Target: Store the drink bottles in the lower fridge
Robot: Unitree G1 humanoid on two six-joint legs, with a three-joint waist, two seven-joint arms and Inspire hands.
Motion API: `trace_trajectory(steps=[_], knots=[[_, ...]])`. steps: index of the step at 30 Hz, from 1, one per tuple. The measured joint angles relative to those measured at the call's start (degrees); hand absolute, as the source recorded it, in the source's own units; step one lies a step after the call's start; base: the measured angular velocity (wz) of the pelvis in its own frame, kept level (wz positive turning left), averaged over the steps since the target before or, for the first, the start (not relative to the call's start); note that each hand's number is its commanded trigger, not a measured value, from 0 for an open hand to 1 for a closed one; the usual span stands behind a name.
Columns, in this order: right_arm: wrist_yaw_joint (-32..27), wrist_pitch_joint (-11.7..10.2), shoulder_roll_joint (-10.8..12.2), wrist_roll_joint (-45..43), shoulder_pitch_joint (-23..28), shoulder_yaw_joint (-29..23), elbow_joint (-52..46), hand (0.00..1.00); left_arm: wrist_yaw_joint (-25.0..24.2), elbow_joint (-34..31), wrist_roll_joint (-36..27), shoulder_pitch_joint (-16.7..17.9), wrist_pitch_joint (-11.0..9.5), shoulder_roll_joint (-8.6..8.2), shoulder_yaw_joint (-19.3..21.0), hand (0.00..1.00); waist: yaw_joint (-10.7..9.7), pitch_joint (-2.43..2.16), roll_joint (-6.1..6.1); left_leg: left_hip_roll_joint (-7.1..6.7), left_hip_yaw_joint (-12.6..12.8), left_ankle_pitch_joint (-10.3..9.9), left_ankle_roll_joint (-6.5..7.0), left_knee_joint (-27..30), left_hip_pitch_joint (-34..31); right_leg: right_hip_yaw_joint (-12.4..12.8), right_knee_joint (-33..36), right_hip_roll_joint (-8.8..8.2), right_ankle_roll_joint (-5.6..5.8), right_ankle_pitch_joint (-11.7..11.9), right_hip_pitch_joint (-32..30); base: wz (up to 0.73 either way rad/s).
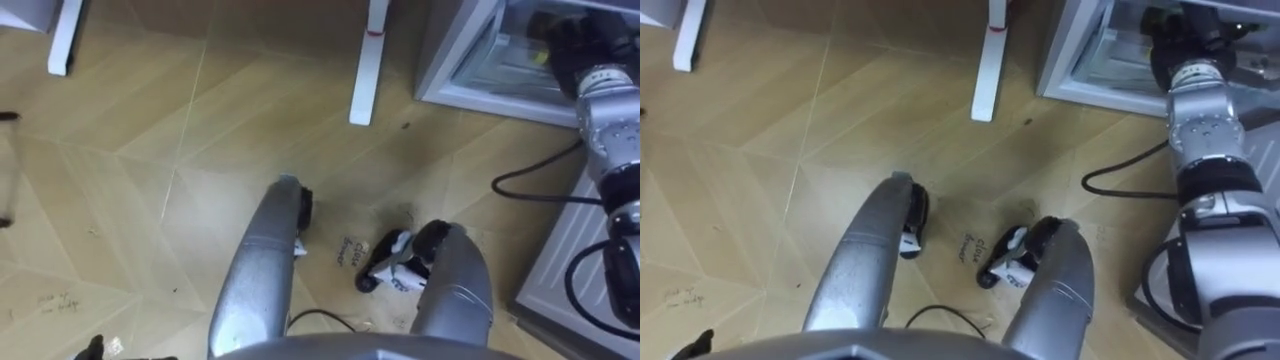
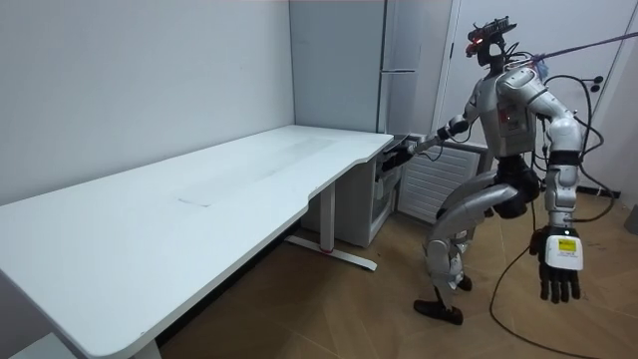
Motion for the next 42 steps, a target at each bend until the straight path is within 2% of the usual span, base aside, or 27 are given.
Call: trace_trajectory(steps=[3, 7, 8, 12, 15, 18, 24, 25, 27, 29, 31, 33, 36, 37, 38, 40, 42], knots=[[2.69, 0.44, -0.11, -0.04, 0.0, -0.09, 3.3, 0.0, -0.06, -0.58, -0.18, -0.96, -0.44, 0.12, 0.27, 0.0, 0.0, 0.15, 0.2, -0.1, -0.11, 0.67, 0.04, -2.55, 1.83, -0.39, -2.76, 0.65, 0.94, 0.81, 2.09, 0.09], [8.37, 2.18, -0.77, -2.44, 0.06, 0.0, 8.72, 0.0, -0.5, -0.1, -0.2, -2.69, -0.7, 0.1, 0.16, 0.0, 0.16, 0.2, 0.15, -0.05, -0.12, 1.81, 0.2, -5.69, 4.12, -1.84, -6.38, 0.87, 0.93, 2.15, 4.85, 0.0], [9.87, 3.2, -1.11, -3.62, 0.1, 0.08, 10.8, 0.0, -0.5, 0.01, -0.37, -2.85, -0.9, 0.1, 0.18, 0.0, 0.14, 0.21, 0.12, -0.06, -0.12, 2.01, 0.54, -6.65, 5.22, -1.9, -7.59, 1.24, 0.84, 2.78, 6.11, 0.0], [13.38, 5.71, -1.76, -6.99, 0.32, 0.25, 14.77, 0.0, -0.73, 0.21, -1.02, -3.18, -0.86, 0.11, 0.18, 0.0, -0.68, 0.24, -0.08, -0.22, -0.09, 1.94, 0.84, -8.42, 7.61, -2.06, -10.25, 2.14, 2.0, 3.4, 8.82, 0.0], [17.64, 7.41, -2.92, -10.23, 3.4, 2.27, 15.09, 0.0, -1.65, 2.81, -3.13, -4.96, -1.0, 0.11, 0.18, 0.0, -1.01, 0.4, -1.22, -0.13, 0.66, 1.65, 1.37, -10.17, 10.43, -1.74, -12.63, 2.73, 3.13, 3.67, 11.62, -0.02], [20.48, 9.08, -3.73, -11.74, 4.58, 2.28, 15.58, 0.0, -2.21, 4.58, -3.11, -7.01, -1.04, 0.09, 0.56, 0.0, -1.77, 0.36, -1.4, -0.03, 0.7, 1.5, 1.65, -10.87, 11.2, -2.16, -14.22, 3.09, 3.79, 4.04, 12.93, 0.01], [25.31, 9.21, -3.86, -14.78, 6.7, 2.27, 17.31, 0.0, -2.24, 5.0, -3.02, -8.49, -1.15, -0.01, 2.39, 0.0, -2.26, 0.18, -1.6, 0.11, 1.36, 1.34, 2.05, -12.52, 13.44, -1.82, -16.9, 3.8, 4.85, 4.97, 15.19, -0.04], [26.44, 9.22, -3.88, -15.77, 8.5, 2.26, 17.37, 0.0, -2.24, 5.52, -2.95, -8.49, -1.12, -0.05, 2.42, 0.0, -2.32, 0.05, -1.65, 0.11, 1.7, 1.24, 2.23, -13.25, 15.03, -1.73, -17.73, 3.9, 5.14, 5.06, 16.73, -0.04], [28.59, 9.24, -3.88, -18.15, 12.19, 2.15, 17.42, 0.0, -2.24, 6.56, -2.79, -8.52, -1.04, -0.13, 2.79, 0.0, -2.44, -0.59, -1.76, 0.4, 1.93, 1.14, 2.39, -14.57, 17.29, -1.65, -19.73, 4.66, 5.57, 5.54, 18.97, -0.08], [29.23, 9.23, -3.88, -19.55, 14.56, 2.09, 17.96, 0.0, -2.23, 6.89, -3.13, -8.5, -1.05, -0.32, 2.81, 0.0, -2.79, -0.88, -1.52, 0.67, 2.01, 1.11, 2.43, -15.28, 18.76, -1.8, -21.04, 5.19, 5.76, 5.99, 20.58, -0.1], [29.45, 9.25, -3.64, -21.17, 16.39, 2.1, 18.83, 0.0, -2.22, 7.04, -3.22, -8.49, -1.05, -1.05, 2.83, 0.0, -2.78, -0.95, -1.31, 1.06, 2.59, 1.1, 2.48, -16.71, 20.93, -1.65, -22.75, 5.79, 5.91, 6.68, 22.51, -0.15], [29.99, 9.22, -3.56, -22.58, 18.78, 2.09, 19.24, 0.0, -2.24, 7.42, -3.17, -8.43, -1.06, -2.56, 2.83, 0.0, -3.57, -1.39, -0.69, 1.34, 3.36, 1.38, 2.7, -18.93, 24.21, -1.06, -25.38, 6.61, 6.26, 7.75, 25.27, -0.18], [30.25, 9.21, -2.71, -23.13, 22.71, -0.1, 19.03, 0.0, -2.57, 8.11, -2.73, -8.38, -1.09, -4.43, 4.55, 0.0, -5.01, -1.85, -0.6, 1.12, 4.39, 2.45, 2.78, -23.18, 29.02, -0.76, -29.11, 7.06, 6.71, 9.0, 29.3, -0.12], [30.14, 9.18, -2.48, -23.52, 23.38, -0.62, 19.0, 0.0, -2.7, 8.44, -2.53, -8.33, -1.08, -4.62, 4.6, 0.0, -5.22, -1.95, -0.46, 1.15, 4.53, 2.63, 2.77, -23.88, 29.8, -0.81, -29.87, 7.23, 6.79, 9.23, 30.06, -0.07], [30.11, 9.19, -2.24, -24.02, 24.39, -0.76, 18.8, 0.0, -2.93, 8.94, -2.52, -8.31, -1.03, -4.81, 4.61, 0.0, -5.66, -2.29, -0.5, 1.22, 4.93, 2.86, 2.75, -24.97, 31.08, -0.65, -30.88, 7.46, 6.83, 9.6, 31.03, -0.09], [30.14, 9.2, -2.05, -24.86, 25.53, -0.76, 18.78, 0.0, -3.24, 8.98, -2.48, -8.26, -1.04, -4.89, 4.76, 0.0, -6.81, -2.42, -0.61, 1.2, 5.18, 3.09, 2.66, -26.27, 32.91, -0.62, -32.08, 7.67, 6.93, 9.91, 32.72, -0.08], [30.24, 9.21, -1.25, -24.88, 27.54, -1.59, 19.06, 0.0, -3.52, 9.12, -2.48, -7.93, -1.06, -5.35, 5.79, 0.0, -7.11, -2.29, -1.16, 1.21, 6.1, 3.38, 2.58, -28.61, 36.46, -0.06, -33.98, 8.04, 7.14, 10.27, 35.4, -0.14]])
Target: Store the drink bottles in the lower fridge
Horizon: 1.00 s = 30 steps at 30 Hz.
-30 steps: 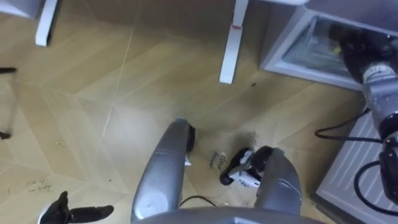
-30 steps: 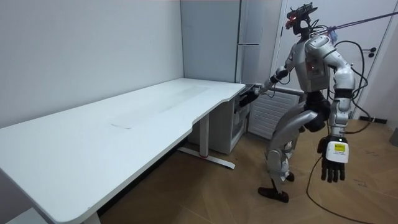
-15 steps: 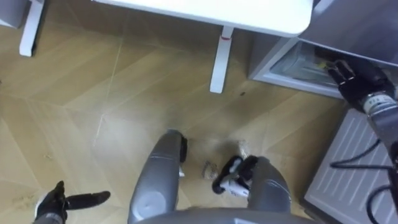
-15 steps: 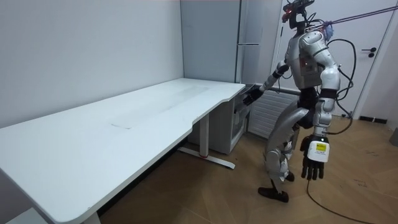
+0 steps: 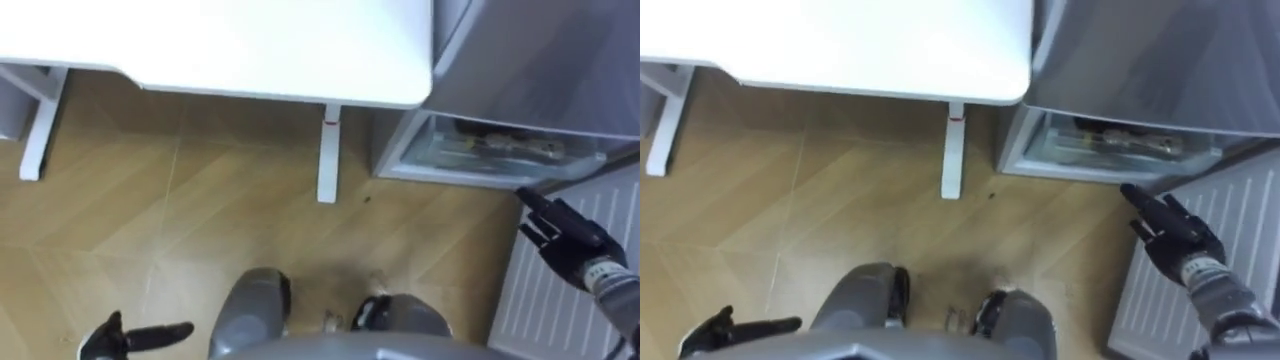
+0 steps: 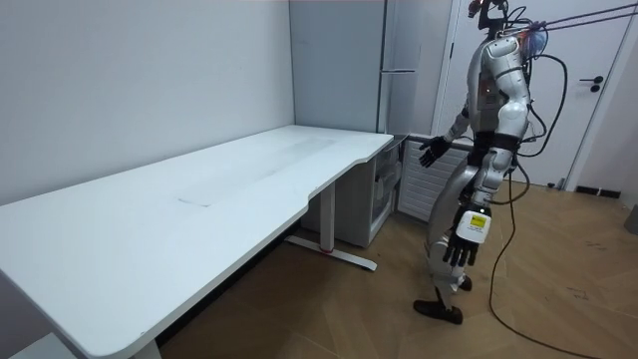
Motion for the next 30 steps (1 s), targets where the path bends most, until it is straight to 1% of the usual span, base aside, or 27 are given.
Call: trace_trajectory(steps=[1, 2, 3, 5, 9, 11, 13, 15, 17, 19, 20, 21, 24, 25, 26, 27, 28, 29, 30], knots=[[0.01, -0.01, 0.28, -0.16, 0.35, -0.53, 0.0, 0.0, -0.01, 0.0, -0.02, 0.06, -0.01, -0.22, 0.34, 0.0, -0.22, -0.02, 0.03, 0.06, 0.03, 0.0, -0.01, -0.3, 0.56, -0.01, -0.53, 0.19, 0.08, 0.08, 0.66, -0.1], [0.02, 0.01, 0.56, -0.57, 0.63, -0.96, 0.04, 0.0, -0.03, 0.01, -0.14, 0.21, -0.01, -0.5, 0.56, 0.0, -0.91, -0.12, 0.24, 0.34, 0.01, 0.01, -0.04, -0.67, 1.23, -0.1, -1.81, 0.73, 0.19, 0.45, 1.68, -0.06], [0.1, 0.0, 0.76, -0.4, 0.71, -0.97, 0.03, 0.0, -0.03, 0.15, -0.26, 0.27, -0.04, -0.73, 0.71, 0.0, -1.25, -0.08, 0.54, 0.74, 0.18, -0.01, -0.06, -0.95, 1.69, -0.07, -3.03, 1.33, 0.26, 0.98, 2.5, -0.08], [0.35, 0.0, 1.08, -0.39, 1.28, -0.99, -0.02, 0.0, -0.02, 0.16, -0.27, 0.26, -0.11, -0.9, 0.77, 0.0, -1.43, -0.1, 0.71, 0.92, 0.28, 0.01, -0.08, -1.74, 2.44, -0.05, -4.67, 1.9, 0.35, 1.71, 3.36, -0.1], [0.43, -0.01, 1.86, -0.46, 1.51, -2.08, -0.03, 0.0, -0.03, 0.14, -0.15, 0.26, -0.14, -1.22, 1.18, 0.0, -1.59, -0.03, 1.07, 0.81, 0.54, -0.01, -0.04, -2.35, 2.8, 0.06, -5.65, 2.0, 0.65, 2.08, 3.52, -0.02], [0.33, -0.05, 2.49, 0.46, 1.48, -3.09, -0.71, 0.0, -0.01, 0.91, -0.14, 0.04, -0.14, -1.29, 1.18, 0.0, -1.29, -0.03, 1.29, 0.75, 0.95, 0.0, -0.03, -2.64, 2.83, 0.35, -5.51, 1.85, 0.67, 2.12, 3.23, -0.08], [0.25, -0.08, 3.02, 2.23, 0.98, -3.08, -0.99, 0.0, 0.12, 2.5, -0.2, -0.49, -0.28, -1.72, 1.25, 0.0, -1.06, 0.08, 1.54, 0.74, 1.35, 0.03, -0.01, -2.8, 2.88, 0.67, -5.32, 1.77, 0.65, 2.13, 3.03, -0.09], [-0.25, -0.07, 3.77, 4.21, 0.35, -3.07, -1.01, 0.0, 0.49, 3.37, -0.36, -0.67, -0.27, -2.54, 1.37, 0.0, -0.96, 0.3, 1.8, 0.74, 1.81, 0.03, 0.0, -2.44, 2.88, 0.95, -4.88, 1.56, 0.65, 2.13, 2.55, -0.08], [-0.94, -0.07, 4.05, 6.21, -0.01, -3.07, -1.69, 0.0, 0.49, 3.82, -0.51, -1.13, -0.27, -3.06, 1.36, 0.0, -0.38, 0.36, 2.01, 0.75, 1.98, 0.07, 0.06, -2.2, 1.98, 1.42, -4.55, 1.63, 0.6, 2.13, 1.41, -0.07], [-2.0, -0.08, 4.28, 8.67, -0.88, -3.07, -2.19, 0.0, 0.52, 4.44, -0.46, -2.32, -0.12, -3.17, 1.22, 0.0, 0.13, 0.46, 2.14, 0.78, 1.99, 0.07, 0.08, -1.19, 0.15, 1.75, -3.35, 1.48, 0.48, 2.05, -0.49, -0.05], [-2.92, -0.08, 4.61, 10.44, -2.3, -3.1, -2.19, 0.0, 0.75, 4.7, -0.59, -3.21, 0.06, -3.16, 1.22, 0.0, 0.4, 0.52, 2.08, 0.82, 1.99, 0.05, 0.12, -0.07, -1.57, 2.1, -2.09, 1.33, 0.28, 1.91, -2.36, -0.05], [-3.69, -0.09, 5.02, 11.9, -3.98, -3.09, -2.21, 0.0, 0.76, 4.83, -0.61, -4.06, 0.11, -3.16, 1.21, 0.0, 0.57, 0.73, 2.0, 0.8, 2.07, 0.02, 0.16, 0.96, -3.26, 2.57, -0.43, 1.02, 0.09, 1.81, -4.47, -0.08], [-5.49, -0.1, 5.55, 13.97, -7.15, -3.1, -2.18, 0.0, 0.9, 4.82, -0.67, -5.33, 0.19, -3.27, 1.05, 0.0, 0.88, 0.81, 2.06, 0.79, 2.14, -0.18, 0.44, 4.33, -7.41, 3.29, 3.33, 0.27, -0.4, 1.2, -8.97, -0.04], [-6.72, -0.09, 5.58, 14.7, -8.63, -3.15, -2.59, 0.0, 1.04, 4.7, -0.67, -5.88, 0.28, -3.28, 0.99, 0.0, 0.92, 0.93, 2.13, 0.74, 2.12, -0.21, 0.5, 5.89, -9.86, 3.51, 5.23, -0.14, -0.59, 0.78, -11.46, 0.04], [-7.71, -0.06, 5.57, 15.19, -10.3, -3.72, -3.16, 0.0, 1.49, 4.28, -0.68, -6.09, 0.33, -3.26, 0.97, 0.0, 0.75, 1.06, 2.04, 0.71, 2.13, -0.45, 0.87, 7.86, -12.65, 4.03, 7.6, -0.58, -0.82, 0.12, -14.53, 0.06], [-8.09, -0.05, 5.57, 15.32, -11.21, -4.3, -3.3, 0.0, 1.75, 4.19, -0.67, -6.09, 0.32, -3.29, 0.95, 0.0, 0.63, 1.08, 2.07, 0.73, 2.12, -0.54, 1.01, 9.04, -14.16, 4.15, 8.91, -0.85, -0.91, -0.2, -16.06, 0.08], [-8.74, -0.05, 5.47, 15.99, -12.75, -6.04, -3.58, 0.0, 2.42, 4.21, -0.6, -6.07, 0.47, -3.3, 0.88, 0.0, 0.44, 1.07, 2.09, 0.65, 2.08, -0.77, 1.24, 11.05, -16.93, 4.43, 11.54, -1.5, -1.12, -0.84, -19.01, 0.05], [-9.25, -0.07, 4.9, 17.21, -13.85, -7.45, -4.24, 0.0, 2.93, 4.35, -0.65, -5.98, 0.85, -3.28, 0.83, 0.0, 0.47, 1.22, 2.4, 0.79, 1.89, -1.32, 1.33, 13.22, -19.54, 4.7, 13.93, -1.8, -0.93, -1.57, -21.55, 0.06], [-9.95, -0.24, 4.24, 18.53, -15.3, -8.27, -4.35, 0.0, 3.91, 4.41, -0.68, -5.91, 1.15, -3.27, 0.84, 0.0, 0.71, 1.28, 2.62, 0.85, 1.86, -1.99, 1.28, 15.26, -22.12, 4.84, 16.19, -2.32, -1.08, -2.04, -24.18, 0.03]])
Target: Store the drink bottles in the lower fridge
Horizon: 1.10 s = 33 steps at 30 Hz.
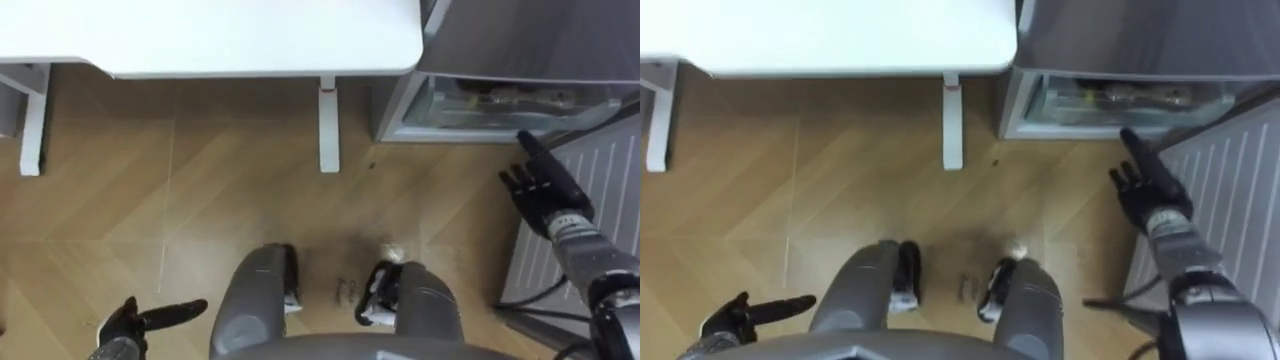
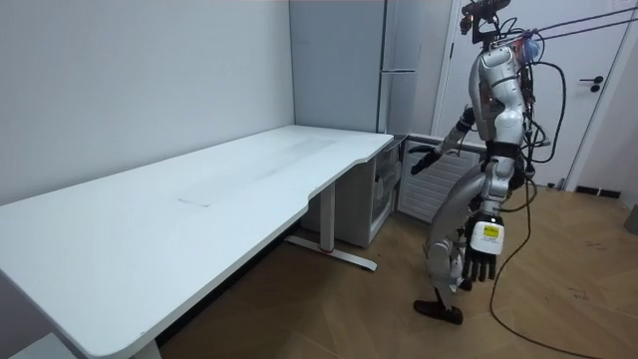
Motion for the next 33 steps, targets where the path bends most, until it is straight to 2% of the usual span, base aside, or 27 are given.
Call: trace_trajectory(steps=[3, 7, 11, 15, 19, 22, 25, 27, 31, 33], knots=[[-2.19, -0.55, -1.69, 1.12, -3.19, -1.65, 0.02, 0.0, 2.18, -0.06, 0.07, 0.01, 0.05, 0.13, -0.18, 0.0, 0.8, -0.02, 0.08, -0.07, 0.06, -0.17, 0.21, 3.79, -5.37, 1.03, 4.3, -0.73, -0.5, -0.17, -5.81, 0.0], [-3.62, -0.77, -3.62, 2.29, -5.93, -1.62, 0.06, 0.0, 2.62, -0.36, 0.0, 0.11, 0.06, 0.58, -1.12, 0.0, 1.45, -0.04, 0.19, -0.08, 0.04, -0.05, 0.4, 6.18, -9.85, 1.53, 6.76, -1.24, -1.43, -0.15, -10.35, 0.02], [-4.79, -1.34, -5.43, 5.44, -9.88, -1.66, -0.48, 0.0, 3.4, -5.3, -0.01, 0.84, 0.35, 1.59, -1.1, 0.0, 1.66, -0.01, 0.32, 0.05, 0.15, 0.16, 0.81, 7.71, -14.77, 2.25, 8.24, -1.23, -1.91, 0.74, -15.46, -0.01], [-4.87, -1.7, -5.57, 7.25, -13.5, -1.68, -0.79, 0.0, 3.42, -7.5, 0.02, 0.87, 0.1, 3.12, -2.67, 0.0, 1.57, -0.04, 0.38, -0.16, 0.15, 0.37, 0.62, 7.52, -15.85, 2.33, 8.25, -1.33, -2.07, 1.02, -16.75, 0.0], [-4.84, -1.96, -6.42, 7.18, -14.75, -1.68, -3.23, 0.0, 3.42, -8.76, 0.2, 1.08, 0.13, 3.39, -3.49, 0.0, 1.37, -0.08, 0.56, -0.23, 0.17, 1.32, 0.74, 7.32, -16.99, 1.25, 8.5, -2.26, -2.16, 0.99, -17.55, 0.09], [-4.84, -2.75, -6.76, 7.24, -16.16, -1.67, -4.59, 0.0, 3.74, -9.78, -0.01, 1.27, 0.04, 3.54, -4.48, 0.0, 1.42, -0.07, 0.55, -0.27, 0.15, 1.28, 0.85, 7.17, -17.59, 1.22, 8.47, -2.25, -2.17, 0.78, -18.09, 0.06], [-4.85, -2.72, -6.78, 7.22, -17.02, -1.58, -4.07, 0.0, 3.73, -13.38, -0.04, 2.69, 0.03, 4.65, -5.17, 0.0, 1.34, -0.03, 0.49, -0.38, 0.21, 1.14, 1.12, 7.25, -18.19, 1.46, 8.77, -2.26, -2.14, 0.39, -18.6, 0.07], [-4.85, -2.68, -7.14, 7.2, -18.2, -1.58, -4.29, 0.0, 3.69, -15.46, -0.04, 3.07, 0.06, 5.7, -5.39, 0.0, 1.13, 0.05, 0.38, -1.09, 0.26, 1.03, 1.38, 7.68, -19.37, 1.66, 10.18, -3.23, -2.18, -0.29, -20.15, 0.15], [-4.72, -2.34, -7.2, 7.24, -19.45, -1.48, -6.61, 0.0, 3.69, -18.42, 0.02, 4.02, 0.25, 6.91, -5.52, 0.0, 1.24, 0.04, 0.4, -1.1, 0.2, 0.32, 1.27, 9.59, -21.57, 1.37, 12.64, -4.22, -2.63, -1.88, -22.12, 0.15], [-4.81, -2.52, -7.2, 7.33, -19.2, -0.8, -7.02, 0.0, 3.69, -20.83, 0.0, 5.46, 0.85, 7.52, -5.83, 0.0, 0.61, 0.09, 0.31, -1.18, 0.06, 0.0, 1.11, 11.02, -22.84, 1.24, 14.52, -4.97, -2.97, -2.91, -23.2, 0.15]])
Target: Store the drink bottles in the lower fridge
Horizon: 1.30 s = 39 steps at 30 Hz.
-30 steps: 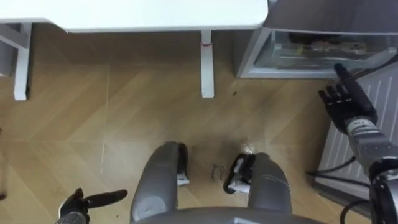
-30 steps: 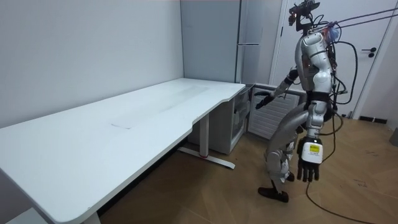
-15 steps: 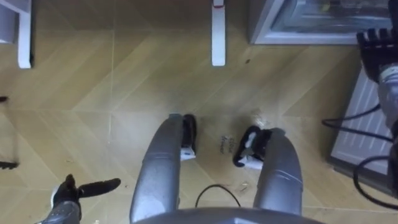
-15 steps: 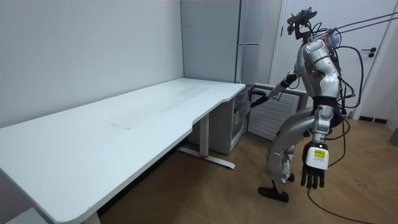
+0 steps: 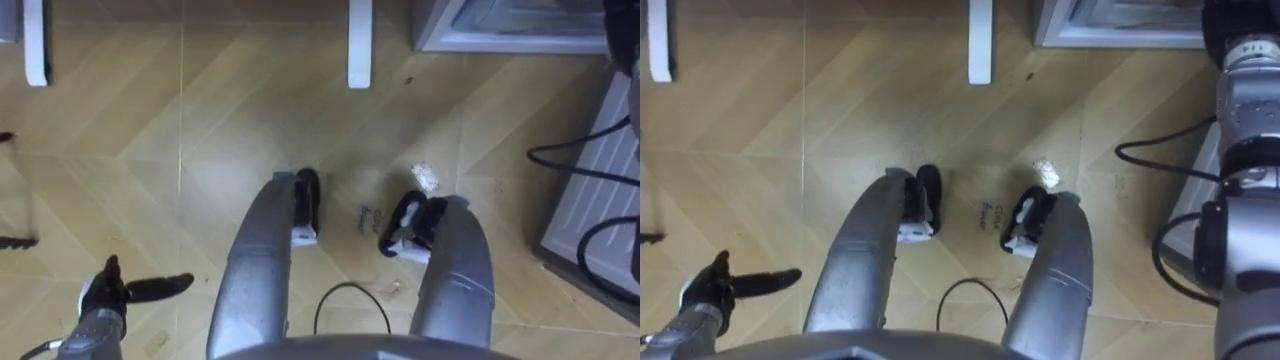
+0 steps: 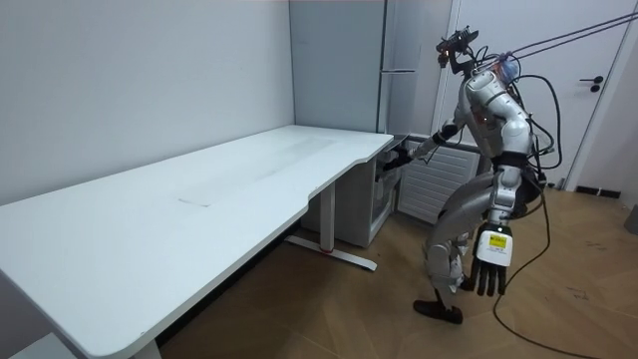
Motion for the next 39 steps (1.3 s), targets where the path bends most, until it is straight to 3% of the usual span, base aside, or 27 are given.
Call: trace_trajectory(steps=[5, 12, 18, 21, 26, 29, 30, 32, 35, 39], knots=[[-1.57, -0.49, -0.01, 0.89, -0.17, 2.77, -2.85, 0.0, -0.01, -1.73, -0.14, 1.17, 0.57, 0.33, -0.38, 0.0, 0.14, 0.33, -0.63, 0.17, -1.03, -0.34, -0.71, 1.9, -1.76, -1.2, 2.35, -1.06, -1.39, -1.29, -1.04, 0.1], [-3.66, -0.96, 0.36, 1.75, -0.35, 5.68, -3.65, 0.0, -0.01, -3.49, -0.14, 2.68, 0.58, 0.59, -1.54, 0.0, 1.01, 0.56, -1.08, 0.11, -2.44, 0.11, -1.46, 2.2, -2.43, -2.79, 2.78, -1.4, -2.0, -1.61, -0.49, 0.08], [-5.24, -1.31, 1.51, 1.93, -0.35, 6.65, -3.68, 0.0, -0.02, -4.17, -2.24, 3.62, 0.52, 2.68, -1.56, 0.0, 1.29, 0.56, -1.1, -0.06, -3.89, 0.77, -1.79, 2.16, -2.21, -4.56, 2.7, -1.66, -2.63, -1.95, 1.02, 0.08], [-5.44, -1.29, 2.22, 1.93, -0.34, 6.73, -3.59, 0.0, -0.15, -4.12, -2.25, 3.76, 0.51, 3.88, -1.58, 0.0, 2.64, 0.56, -1.1, -0.25, -4.79, 0.96, -2.43, 2.04, -2.29, -5.49, 2.6, -1.75, -2.97, -2.15, 1.57, 0.08], [-5.44, -1.88, 2.57, 1.88, -0.29, 8.21, -1.64, 0.0, -0.6, -3.97, -2.22, 4.44, 0.51, 3.93, -2.09, 0.0, 4.61, 0.59, -1.01, -1.42, -5.55, 2.32, -2.56, 0.25, -1.24, -6.47, 1.93, -2.19, -2.93, -2.25, 2.95, 0.17], [-5.0, -2.45, 2.55, 1.9, 0.09, 8.28, 0.59, 0.0, -0.62, -3.93, -2.26, 4.9, 0.5, 3.93, -3.01, 0.0, 6.06, 0.67, -0.67, -1.87, -6.4, 2.8, -2.9, -0.78, -0.02, -7.17, 1.04, -2.33, -2.06, -2.7, 4.67, 0.14], [-4.35, -2.42, 2.34, 1.76, 0.6, 8.3, 0.8, 0.0, -0.73, -3.9, -2.26, 5.17, 0.55, 3.95, -3.18, 0.0, 6.16, 0.93, -0.06, -1.88, -7.16, 2.89, -3.05, -0.92, 0.42, -7.99, 0.52, -2.16, -2.03, -2.71, 5.82, 0.13], [-3.42, -2.3, 2.16, 1.49, 1.95, 8.29, 0.89, 0.0, -0.87, -3.28, -2.29, 5.2, 0.54, 3.95, -3.16, 0.0, 6.62, 0.96, -0.04, -1.95, -7.26, 2.92, -3.11, -1.42, 1.37, -8.3, 0.13, -2.18, -2.02, -2.8, 6.86, 0.07], [-0.84, -1.41, 1.63, -0.04, 3.87, 8.48, 3.15, 0.0, -1.78, -2.45, -2.2, 5.26, 0.21, 4.07, -3.05, 0.0, 7.06, 0.94, 0.11, -1.99, -7.46, 3.21, -3.43, -3.41, 4.03, -9.39, -1.77, -2.1, -1.92, -2.71, 9.9, 0.09], [1.45, 0.42, 1.11, -3.74, 5.17, 8.62, 6.74, 0.0, -2.14, -1.57, -2.15, 5.8, 0.22, 4.05, -2.93, 0.0, 7.08, 0.97, 0.16, -1.87, -7.69, 3.21, -3.34, -5.42, 8.16, -9.46, -4.36, -0.65, -1.44, -2.31, 14.19, 0.02]])
